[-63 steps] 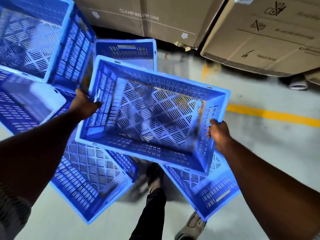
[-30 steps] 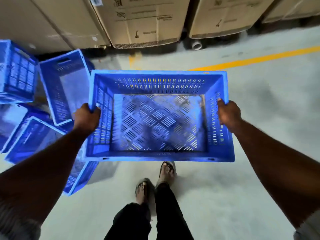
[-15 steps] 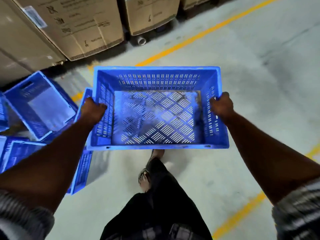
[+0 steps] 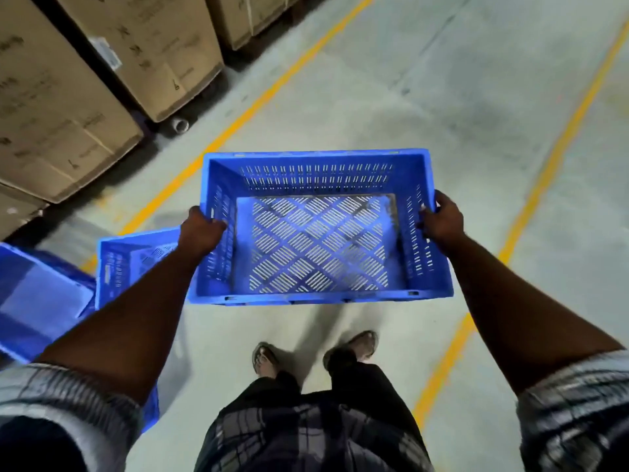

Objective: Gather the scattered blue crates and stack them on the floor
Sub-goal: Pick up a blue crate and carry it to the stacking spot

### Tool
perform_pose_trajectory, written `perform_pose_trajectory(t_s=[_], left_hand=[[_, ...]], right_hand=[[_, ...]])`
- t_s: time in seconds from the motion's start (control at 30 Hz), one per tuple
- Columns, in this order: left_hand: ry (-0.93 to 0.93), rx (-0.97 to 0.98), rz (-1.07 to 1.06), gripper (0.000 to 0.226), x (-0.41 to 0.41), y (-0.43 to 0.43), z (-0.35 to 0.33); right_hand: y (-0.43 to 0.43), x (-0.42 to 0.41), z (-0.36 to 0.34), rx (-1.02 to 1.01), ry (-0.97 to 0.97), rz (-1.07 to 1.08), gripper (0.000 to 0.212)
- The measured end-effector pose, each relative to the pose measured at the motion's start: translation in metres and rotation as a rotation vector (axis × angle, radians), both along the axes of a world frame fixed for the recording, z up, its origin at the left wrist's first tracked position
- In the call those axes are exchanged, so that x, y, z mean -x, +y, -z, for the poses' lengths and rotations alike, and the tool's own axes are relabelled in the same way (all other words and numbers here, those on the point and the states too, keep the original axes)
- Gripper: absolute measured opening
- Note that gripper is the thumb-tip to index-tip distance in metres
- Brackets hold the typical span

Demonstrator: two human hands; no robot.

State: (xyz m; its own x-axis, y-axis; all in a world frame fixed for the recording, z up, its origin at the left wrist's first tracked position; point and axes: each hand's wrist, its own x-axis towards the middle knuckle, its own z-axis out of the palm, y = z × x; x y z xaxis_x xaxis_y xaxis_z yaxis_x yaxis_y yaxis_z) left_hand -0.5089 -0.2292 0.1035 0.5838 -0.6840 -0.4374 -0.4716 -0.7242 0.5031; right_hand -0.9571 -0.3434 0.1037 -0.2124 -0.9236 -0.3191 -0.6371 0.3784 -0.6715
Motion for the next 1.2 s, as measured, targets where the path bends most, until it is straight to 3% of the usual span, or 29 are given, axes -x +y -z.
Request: perform_pose_trajectory(t_s=[0.13, 0.33, 0.5, 0.67, 0.83, 0.97, 1.2], left_hand=[[0.029, 0.056, 0.105, 0.045, 0.074, -0.046, -0.014], [0.040, 0.127, 0.299, 0.045, 0.192, -0.133, -0.023], [0.073, 0.217, 0.467, 0.047, 0.311, -0.176, -0.042], [0.153, 0.187, 0.686, 0.048, 0.412, -0.222, -0.050], [0.046, 0.211, 0.906, 0.040, 0.521, -0.273, -0.049], [0.039, 0.235, 1.025, 0.043, 0.615, -0.325, -0.044], [0.048, 0.282, 1.240, 0.042, 0.780, -0.415, -0.051]], right_hand=[[-0.001, 0.101, 0.019, -0.035, 0.059, 0.140, 0.061], [0.022, 0.215, -0.023, -0.018, 0.047, 0.325, 0.027], [0.050, 0.309, -0.030, 0.061, 0.009, 0.519, 0.059], [0.079, 0.373, -0.055, 0.133, 0.069, 0.634, 0.056], [0.093, 0.448, -0.047, 0.143, 0.128, 0.835, 0.045], [0.083, 0.508, -0.042, 0.114, 0.169, 0.975, 0.025], [0.048, 0.599, -0.052, 0.087, 0.196, 1.210, 0.024]])
